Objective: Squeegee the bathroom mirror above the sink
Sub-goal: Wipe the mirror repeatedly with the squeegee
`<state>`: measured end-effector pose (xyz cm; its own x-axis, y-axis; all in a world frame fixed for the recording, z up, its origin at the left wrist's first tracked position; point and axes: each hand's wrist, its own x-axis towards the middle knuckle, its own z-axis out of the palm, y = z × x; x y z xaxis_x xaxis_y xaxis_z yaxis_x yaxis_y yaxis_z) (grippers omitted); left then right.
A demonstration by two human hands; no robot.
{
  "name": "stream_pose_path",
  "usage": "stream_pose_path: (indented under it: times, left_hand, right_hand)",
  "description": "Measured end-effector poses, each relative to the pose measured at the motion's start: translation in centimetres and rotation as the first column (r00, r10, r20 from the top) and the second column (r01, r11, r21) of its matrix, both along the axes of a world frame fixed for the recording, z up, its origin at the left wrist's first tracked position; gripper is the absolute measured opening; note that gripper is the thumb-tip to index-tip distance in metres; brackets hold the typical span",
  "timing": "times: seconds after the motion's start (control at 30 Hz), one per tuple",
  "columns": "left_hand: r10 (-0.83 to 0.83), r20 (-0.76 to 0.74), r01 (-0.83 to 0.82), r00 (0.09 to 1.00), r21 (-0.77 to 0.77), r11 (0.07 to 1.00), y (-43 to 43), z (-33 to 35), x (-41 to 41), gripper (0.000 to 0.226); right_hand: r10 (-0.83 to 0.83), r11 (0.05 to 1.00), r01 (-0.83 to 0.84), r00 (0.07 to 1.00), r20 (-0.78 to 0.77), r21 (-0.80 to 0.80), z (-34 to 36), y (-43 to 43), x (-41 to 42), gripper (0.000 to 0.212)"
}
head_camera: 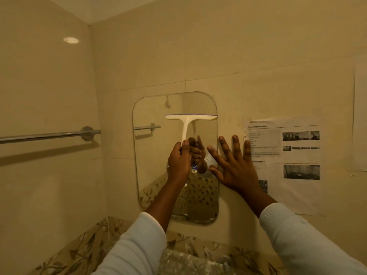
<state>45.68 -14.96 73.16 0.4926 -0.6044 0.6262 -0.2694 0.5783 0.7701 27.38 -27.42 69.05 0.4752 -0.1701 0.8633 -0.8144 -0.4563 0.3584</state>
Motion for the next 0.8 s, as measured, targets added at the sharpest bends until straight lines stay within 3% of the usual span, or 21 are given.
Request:
stream_pose_path:
  times: [0.43, 0.8]
  left_hand:
    - [0.026, -0.069, -0.02, 0.997, 0.093, 0.995, 0.9, -9.6, 0.7, 0.028]
    - [-0.051, -0.176, 0.065, 0.983, 0.071, 0.995, 1.7, -9.3, 0.6, 0.029]
  right_hand:
    - [0.013, 1.0, -0.012, 1.0, -0.008, 0.023, 0.1, -0.2, -0.1, 0.082]
    - [0.003, 1.0, -0.003, 1.0, -0.011, 0.014, 0.1, 0.1, -0.1, 0.081]
